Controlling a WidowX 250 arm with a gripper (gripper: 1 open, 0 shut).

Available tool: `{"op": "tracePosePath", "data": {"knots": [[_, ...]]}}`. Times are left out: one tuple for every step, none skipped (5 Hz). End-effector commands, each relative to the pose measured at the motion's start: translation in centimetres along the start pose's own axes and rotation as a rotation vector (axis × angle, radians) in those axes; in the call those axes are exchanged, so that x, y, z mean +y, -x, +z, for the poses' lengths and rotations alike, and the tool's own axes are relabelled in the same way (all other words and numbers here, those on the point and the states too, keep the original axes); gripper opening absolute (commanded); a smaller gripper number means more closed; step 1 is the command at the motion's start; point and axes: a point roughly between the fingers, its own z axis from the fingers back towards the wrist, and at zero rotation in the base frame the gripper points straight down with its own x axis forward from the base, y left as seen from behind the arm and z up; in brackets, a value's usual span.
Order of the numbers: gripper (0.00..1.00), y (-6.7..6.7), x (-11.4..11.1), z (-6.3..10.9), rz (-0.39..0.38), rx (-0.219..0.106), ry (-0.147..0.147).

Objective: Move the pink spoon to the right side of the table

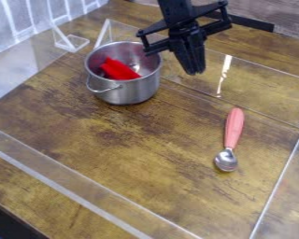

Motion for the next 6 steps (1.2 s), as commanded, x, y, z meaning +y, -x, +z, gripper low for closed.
{"op": "tracePosePath", "data": {"knots": [[1.00,1.5,-2.7,1.9,-0.032,-0.062,0.044],[1.00,2.4,-3.7,0.0,-0.091,-0.019,0.036],[1.00,2.7,-4.0,-1.7,-0.147,0.014,0.024],[1.00,2.3,-3.8,-3.5,-0.185,0.034,0.009],[1.00,1.9,-3.6,-5.3,-0.223,0.053,-0.005],[1.00,2.5,-3.8,-6.4,-0.248,0.073,-0.025]]}}
